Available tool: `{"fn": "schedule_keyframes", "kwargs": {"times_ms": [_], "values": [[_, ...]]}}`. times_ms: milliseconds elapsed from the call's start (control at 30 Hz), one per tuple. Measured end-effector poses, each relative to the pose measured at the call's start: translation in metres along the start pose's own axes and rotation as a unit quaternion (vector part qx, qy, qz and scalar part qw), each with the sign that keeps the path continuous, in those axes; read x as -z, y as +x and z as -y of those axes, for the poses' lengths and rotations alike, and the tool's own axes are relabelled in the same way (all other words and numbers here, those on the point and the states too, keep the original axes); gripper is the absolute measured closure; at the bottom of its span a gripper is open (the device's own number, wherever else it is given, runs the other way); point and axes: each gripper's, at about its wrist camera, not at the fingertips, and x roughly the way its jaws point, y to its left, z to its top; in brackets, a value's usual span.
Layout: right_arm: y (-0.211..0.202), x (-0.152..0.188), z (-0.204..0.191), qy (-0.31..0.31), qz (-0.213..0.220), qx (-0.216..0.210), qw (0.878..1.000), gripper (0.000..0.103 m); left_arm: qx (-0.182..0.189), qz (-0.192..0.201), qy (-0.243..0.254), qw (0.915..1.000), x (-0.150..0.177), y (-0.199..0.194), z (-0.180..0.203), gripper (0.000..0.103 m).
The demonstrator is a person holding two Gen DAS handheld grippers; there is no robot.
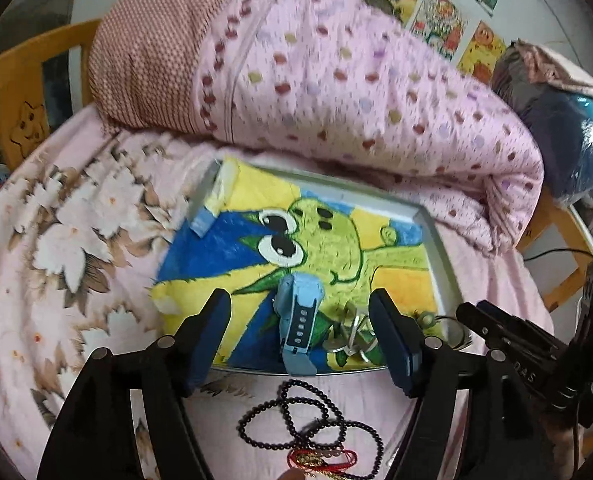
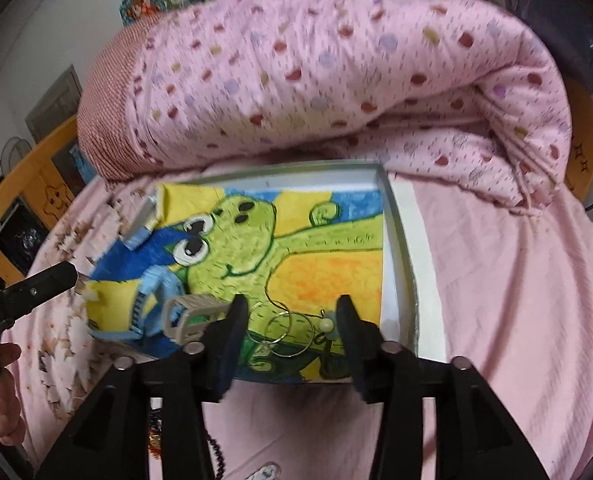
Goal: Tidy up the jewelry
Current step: 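Lower the watch into the tray with the left tool while the right tool releases the rings there, then lift both open tools back from the tray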
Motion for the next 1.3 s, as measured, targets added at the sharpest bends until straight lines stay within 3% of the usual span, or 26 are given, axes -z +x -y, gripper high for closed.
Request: {"fn": "schedule_keyframes", "kwargs": {"times_ms": [33,100,167,233,500,833,1067,1300], "values": [[-0.006,0.0,0.0,0.001,0.006,-0.001,1.0,0.051,-0.003,0.005,0.002,1.0,0.0,-0.007,0.001,0.037],[-0.022,0.0,-0.003,0.003,0.021,-0.004,1.0,0.035,-0.011,0.014,0.007,0.9998,0.001,-0.019,0.004,0.036],[-0.039,0.002,-0.006,0.005,0.038,-0.009,0.999,0.024,-0.02,0.027,0.011,0.9994,0.005,-0.032,0.006,0.019],[-0.055,0.006,-0.008,0.009,0.054,-0.017,0.998,0.019,-0.027,0.048,0.008,0.9985,0.01,-0.048,0.006,0.008],[-0.128,0.025,-0.024,-0.015,0.133,-0.016,0.991,0.0,-0.043,0.106,0.01,0.9934,0.034,-0.11,0.009,0.002],[-0.185,0.064,-0.036,-0.036,0.17,-0.032,0.984,0.0,-0.05,0.15,0.038,0.9868,0.076,-0.168,0.019,0.002],[-0.209,0.091,-0.038,-0.03,0.158,-0.034,0.986,0.0,-0.053,0.16,0.051,0.9843,0.107,-0.194,0.023,0.002],[-0.226,0.115,-0.04,-0.021,0.135,-0.035,0.99,0.0,-0.042,0.147,0.062,0.9862,0.136,-0.212,0.024,0.002]]}}
